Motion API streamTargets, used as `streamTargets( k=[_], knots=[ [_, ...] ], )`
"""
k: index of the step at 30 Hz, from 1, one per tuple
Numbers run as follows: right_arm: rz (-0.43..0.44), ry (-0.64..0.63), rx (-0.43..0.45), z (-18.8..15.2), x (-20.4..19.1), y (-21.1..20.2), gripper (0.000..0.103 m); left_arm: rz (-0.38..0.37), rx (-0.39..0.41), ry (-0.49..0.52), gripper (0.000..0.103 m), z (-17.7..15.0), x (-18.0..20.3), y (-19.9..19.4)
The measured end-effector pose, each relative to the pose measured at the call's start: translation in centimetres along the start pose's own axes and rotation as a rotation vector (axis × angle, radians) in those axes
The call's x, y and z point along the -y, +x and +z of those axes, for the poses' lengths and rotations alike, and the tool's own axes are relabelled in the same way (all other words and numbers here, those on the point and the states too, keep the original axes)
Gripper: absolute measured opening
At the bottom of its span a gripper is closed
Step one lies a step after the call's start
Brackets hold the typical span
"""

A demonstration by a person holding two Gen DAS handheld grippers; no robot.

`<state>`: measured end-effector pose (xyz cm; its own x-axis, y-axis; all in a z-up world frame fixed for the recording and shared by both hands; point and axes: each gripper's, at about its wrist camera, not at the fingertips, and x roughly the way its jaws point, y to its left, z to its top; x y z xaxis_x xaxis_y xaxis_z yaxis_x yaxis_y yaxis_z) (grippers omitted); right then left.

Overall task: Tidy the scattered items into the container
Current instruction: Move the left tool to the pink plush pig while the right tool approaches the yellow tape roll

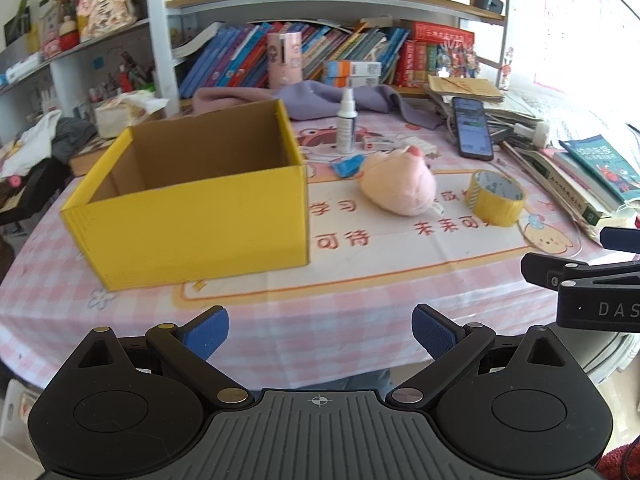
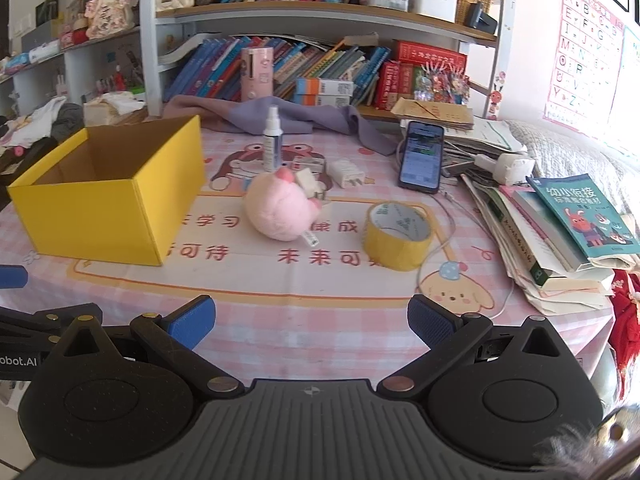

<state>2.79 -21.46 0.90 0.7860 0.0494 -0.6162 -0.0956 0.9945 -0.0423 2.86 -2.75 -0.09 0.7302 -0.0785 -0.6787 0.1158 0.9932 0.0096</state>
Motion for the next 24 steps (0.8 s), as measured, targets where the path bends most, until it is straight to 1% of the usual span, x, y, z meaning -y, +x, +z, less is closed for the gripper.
streamTargets(
  k=[9,13,17,24],
  knots=[
    [-0.038,0.018,-0.023,0.7,2.5,1.8,0.103,-0.058,0.002,0.079,0.100,1.7,3.2,2.3],
    [-0.046,0.024,-0.039,1.0,3.5,2.9,0.103,-0.070,-0.002,0.127,0.100,2.1,4.7,3.3],
    [-0.050,0.022,-0.052,1.5,4.2,4.2,0.103,-0.072,-0.019,0.127,0.100,2.9,5.3,4.7],
    [-0.053,0.012,-0.066,3.0,5.8,6.6,0.103,-0.088,-0.025,0.121,0.100,4.5,6.4,7.0]
  ],
)
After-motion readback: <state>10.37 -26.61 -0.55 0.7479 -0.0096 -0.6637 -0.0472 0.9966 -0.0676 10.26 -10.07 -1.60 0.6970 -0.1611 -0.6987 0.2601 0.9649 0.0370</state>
